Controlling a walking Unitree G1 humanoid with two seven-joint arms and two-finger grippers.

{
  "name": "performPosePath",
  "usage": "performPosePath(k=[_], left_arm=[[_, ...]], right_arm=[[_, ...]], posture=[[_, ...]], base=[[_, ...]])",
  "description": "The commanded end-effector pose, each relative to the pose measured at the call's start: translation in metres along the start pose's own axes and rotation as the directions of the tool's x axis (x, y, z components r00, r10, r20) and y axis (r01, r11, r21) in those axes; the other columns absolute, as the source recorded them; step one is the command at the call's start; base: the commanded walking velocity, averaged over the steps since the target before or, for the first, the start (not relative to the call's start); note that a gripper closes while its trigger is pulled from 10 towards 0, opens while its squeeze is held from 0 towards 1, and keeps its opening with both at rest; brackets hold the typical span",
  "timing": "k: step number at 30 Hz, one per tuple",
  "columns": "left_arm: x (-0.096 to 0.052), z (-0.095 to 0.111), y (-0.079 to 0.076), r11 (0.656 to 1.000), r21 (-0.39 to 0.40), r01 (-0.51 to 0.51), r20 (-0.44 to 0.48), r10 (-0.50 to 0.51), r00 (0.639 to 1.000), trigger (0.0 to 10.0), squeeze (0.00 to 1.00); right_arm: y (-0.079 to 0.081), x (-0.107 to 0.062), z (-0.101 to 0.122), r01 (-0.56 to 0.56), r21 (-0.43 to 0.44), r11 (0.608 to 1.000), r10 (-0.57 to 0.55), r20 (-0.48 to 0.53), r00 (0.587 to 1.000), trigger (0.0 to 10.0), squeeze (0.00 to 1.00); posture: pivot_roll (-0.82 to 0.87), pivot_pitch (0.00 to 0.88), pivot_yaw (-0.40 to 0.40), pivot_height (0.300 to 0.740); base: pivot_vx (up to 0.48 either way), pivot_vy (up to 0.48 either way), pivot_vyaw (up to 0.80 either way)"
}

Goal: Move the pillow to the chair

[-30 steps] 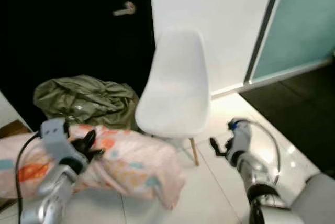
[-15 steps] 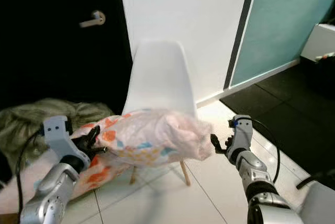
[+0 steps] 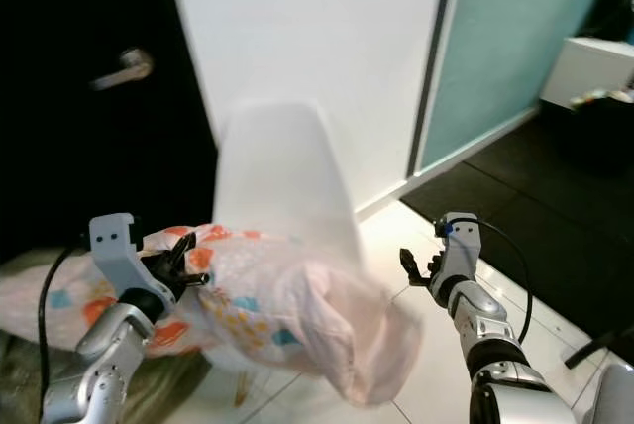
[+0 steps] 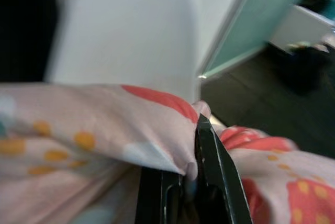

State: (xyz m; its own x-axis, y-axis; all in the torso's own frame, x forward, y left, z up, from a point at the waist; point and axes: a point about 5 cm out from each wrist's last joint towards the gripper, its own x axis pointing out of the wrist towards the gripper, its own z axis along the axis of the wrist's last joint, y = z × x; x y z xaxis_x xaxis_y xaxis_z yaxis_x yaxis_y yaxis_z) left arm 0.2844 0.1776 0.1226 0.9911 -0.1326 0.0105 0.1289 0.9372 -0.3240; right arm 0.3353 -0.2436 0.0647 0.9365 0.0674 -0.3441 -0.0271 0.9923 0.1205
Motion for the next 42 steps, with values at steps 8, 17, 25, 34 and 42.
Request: performPosePath(k=[8, 17, 25, 34, 42], left_arm=[[0.005, 0.018, -0.009, 0.999, 0.031, 0.034, 0.089, -0.036, 0.995, 10.0, 0.00], [0.013, 0.026, -0.009, 0.998, 0.064, -0.018, 0.117, 0.011, 0.993, 10.0, 0.00], [0.023, 0.012, 0.003, 0.970, 0.211, -0.121, -0.035, 0.131, 0.991, 10.0, 0.00], [0.021, -0.003, 0.008, 0.968, 0.208, -0.138, -0.120, 0.165, 0.979, 10.0, 0.00], [0.022, -0.009, 0.007, 0.974, 0.190, -0.122, -0.169, 0.155, 0.973, 10.0, 0.00]], right_arm=[[0.002, 0.001, 0.003, 0.002, 0.025, 1.000, -0.003, 0.025, 1.000, 10.0, 0.00], [0.004, 0.002, 0.004, -0.011, 0.033, 0.999, 0.009, 0.039, 0.999, 10.0, 0.00], [0.006, 0.002, 0.000, -0.013, 0.030, 0.999, 0.012, 0.023, 1.000, 10.0, 0.00], [-0.002, -0.001, -0.008, 0.054, 0.002, 0.999, -0.054, -0.042, 0.998, 10.0, 0.00], [-0.008, -0.003, -0.014, 0.125, -0.025, 0.992, -0.127, -0.104, 0.987, 10.0, 0.00]], posture=[[-0.24, 0.013, 0.028, 0.730], [-0.23, 0.024, 0.035, 0.730], [-0.24, 0.032, 0.043, 0.730], [-0.24, 0.035, 0.050, 0.730], [-0.24, 0.033, 0.048, 0.730]], base=[[0.468, 0.000, 0.00], [0.468, 0.000, 0.00], [0.116, 0.000, 0.00], [0.000, 0.000, 0.00], [0.000, 0.000, 0.00]])
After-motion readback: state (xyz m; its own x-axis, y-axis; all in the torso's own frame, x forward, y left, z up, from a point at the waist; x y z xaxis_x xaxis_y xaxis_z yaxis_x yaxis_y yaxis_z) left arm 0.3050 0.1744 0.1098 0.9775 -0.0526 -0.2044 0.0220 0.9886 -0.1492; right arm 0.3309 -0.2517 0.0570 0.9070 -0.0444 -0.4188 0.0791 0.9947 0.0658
